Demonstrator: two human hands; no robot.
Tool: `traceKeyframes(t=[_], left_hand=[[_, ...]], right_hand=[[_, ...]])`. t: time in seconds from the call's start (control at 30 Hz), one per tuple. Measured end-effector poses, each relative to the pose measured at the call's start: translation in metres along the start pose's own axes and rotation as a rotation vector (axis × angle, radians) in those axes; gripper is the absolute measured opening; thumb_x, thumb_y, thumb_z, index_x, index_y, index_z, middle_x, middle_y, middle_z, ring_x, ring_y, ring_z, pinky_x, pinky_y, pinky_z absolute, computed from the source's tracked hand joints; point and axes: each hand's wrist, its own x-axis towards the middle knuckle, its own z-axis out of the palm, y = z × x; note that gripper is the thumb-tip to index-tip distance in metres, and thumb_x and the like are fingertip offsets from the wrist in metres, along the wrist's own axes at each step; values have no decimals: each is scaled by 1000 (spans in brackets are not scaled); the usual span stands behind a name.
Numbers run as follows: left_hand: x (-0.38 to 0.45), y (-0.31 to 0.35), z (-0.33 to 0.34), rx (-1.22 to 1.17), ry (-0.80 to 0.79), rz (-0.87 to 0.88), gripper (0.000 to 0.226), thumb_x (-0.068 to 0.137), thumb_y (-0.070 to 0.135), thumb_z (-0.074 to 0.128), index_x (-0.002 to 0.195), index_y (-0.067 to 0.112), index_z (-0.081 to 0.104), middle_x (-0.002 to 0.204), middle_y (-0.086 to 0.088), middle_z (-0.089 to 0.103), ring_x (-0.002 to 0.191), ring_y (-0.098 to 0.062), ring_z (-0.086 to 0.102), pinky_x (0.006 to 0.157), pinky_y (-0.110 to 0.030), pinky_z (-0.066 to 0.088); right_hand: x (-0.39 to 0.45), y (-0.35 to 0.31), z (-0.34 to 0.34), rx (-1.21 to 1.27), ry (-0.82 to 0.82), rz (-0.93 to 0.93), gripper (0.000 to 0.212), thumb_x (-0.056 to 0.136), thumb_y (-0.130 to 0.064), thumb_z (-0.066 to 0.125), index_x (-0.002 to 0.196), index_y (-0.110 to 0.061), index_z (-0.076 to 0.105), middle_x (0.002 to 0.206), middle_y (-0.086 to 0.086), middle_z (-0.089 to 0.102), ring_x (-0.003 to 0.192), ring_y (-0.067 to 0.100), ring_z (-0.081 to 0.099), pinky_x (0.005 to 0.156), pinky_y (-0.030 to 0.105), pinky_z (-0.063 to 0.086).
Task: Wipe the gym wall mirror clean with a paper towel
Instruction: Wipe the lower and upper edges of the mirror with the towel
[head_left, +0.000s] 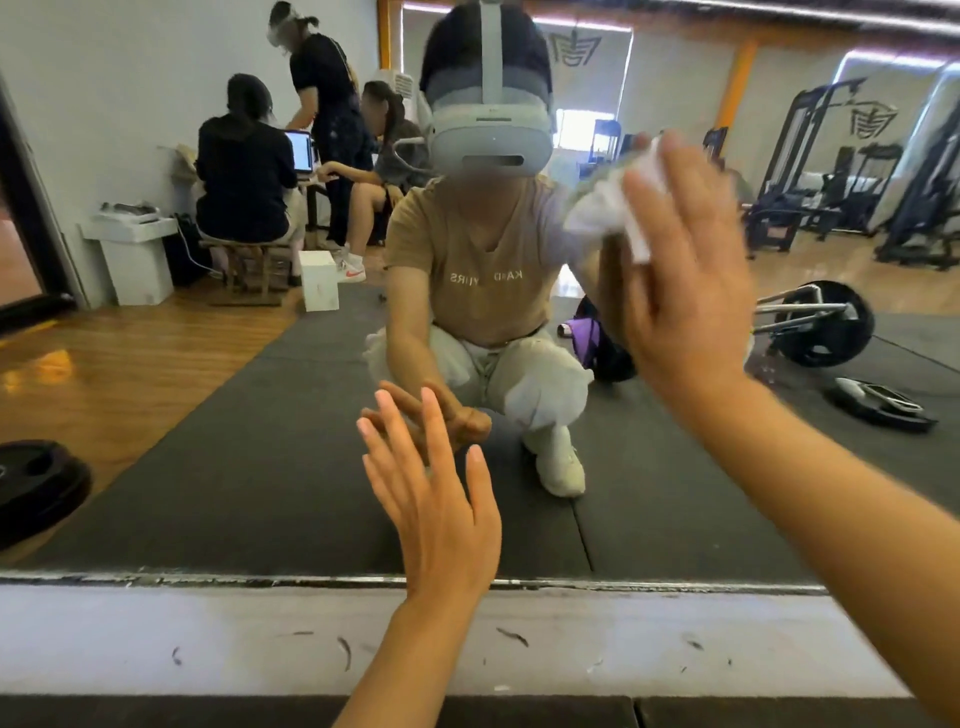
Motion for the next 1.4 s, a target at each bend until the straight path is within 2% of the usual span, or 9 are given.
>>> traceKeyframes(t=[0.2, 0.37, 0.47, 0.57, 0.7, 0.77, 0.87, 1.1, 1.4], left_hand=[[-3, -16, 2, 50, 1, 61, 67, 103, 40, 30, 160, 33, -5, 167, 0, -19, 153, -24, -18, 119, -53, 1], [-4, -19, 1, 53, 14, 77, 65, 103, 39, 30, 161, 31, -1, 167, 0, -17, 153, -24, -16, 119, -54, 5], [-3, -20, 1, 68, 16, 79, 65, 103, 39, 30, 161, 29, 1, 167, 1, -16, 153, -22, -16, 118, -55, 7], [-4, -23, 0, 86, 7, 96, 65, 103, 39, 30, 161, 29, 3, 167, 2, -17, 153, -22, -16, 118, -54, 7], [-3, -24, 1, 96, 4, 80, 64, 103, 41, 27, 161, 30, 2, 167, 2, -17, 153, -21, -18, 117, -53, 6], [-4, -22, 3, 96, 9, 69, 64, 103, 41, 27, 161, 30, 2, 167, 1, -16, 153, -22, -17, 118, -54, 6], [-3, -21, 5, 93, 29, 68, 64, 103, 42, 27, 161, 29, 3, 168, 0, -13, 154, -23, -14, 118, -56, 8], [-4, -24, 6, 88, 27, 82, 63, 103, 42, 26, 161, 28, 6, 168, -1, -10, 154, -24, -12, 116, -58, 12], [-4, -22, 3, 87, 17, 79, 64, 102, 42, 26, 160, 34, 1, 168, 2, -13, 154, -21, -14, 117, -55, 9]], right_hand=[[-79, -41, 15, 43, -171, -274, 38, 104, -5, 52, 142, -5, 51, 148, 16, 47, 140, 39, 41, 112, 54, 39], [-188, -35, -2, -115, -560, -772, 69, 87, -10, 67, 149, -13, 38, 166, 13, 13, 152, 34, 7, 125, 49, 2], [-211, -27, -17, -226, -804, -926, 87, 68, -25, 89, 146, -25, 50, 163, 2, 25, 152, 36, -3, 123, 50, -10], [-192, -29, -19, -176, -692, -877, 77, 74, -19, 82, 145, -23, 52, 160, -1, 31, 152, 36, -5, 124, 49, -2], [-114, -29, -18, 16, -354, -455, 37, 108, -4, 36, 142, -4, 48, 151, 14, 44, 150, 27, 26, 123, 47, 21], [-60, -25, -15, 55, -168, -274, 32, 102, 1, 50, 132, 3, 59, 142, 20, 54, 138, 31, 47, 115, 53, 36], [10, -21, -7, 36, 58, -56, 44, 90, 6, 68, 133, 4, 58, 140, 22, 55, 133, 33, 51, 115, 51, 36], [31, -33, 23, -144, -62, -1, 50, 105, -33, 48, 148, -10, 44, 156, 16, 39, 145, 44, 29, 122, 53, 15], [-51, -30, 13, -173, -164, -153, 45, 104, -14, 52, 148, -7, 45, 154, 13, 41, 143, 47, 32, 116, 58, 30]])
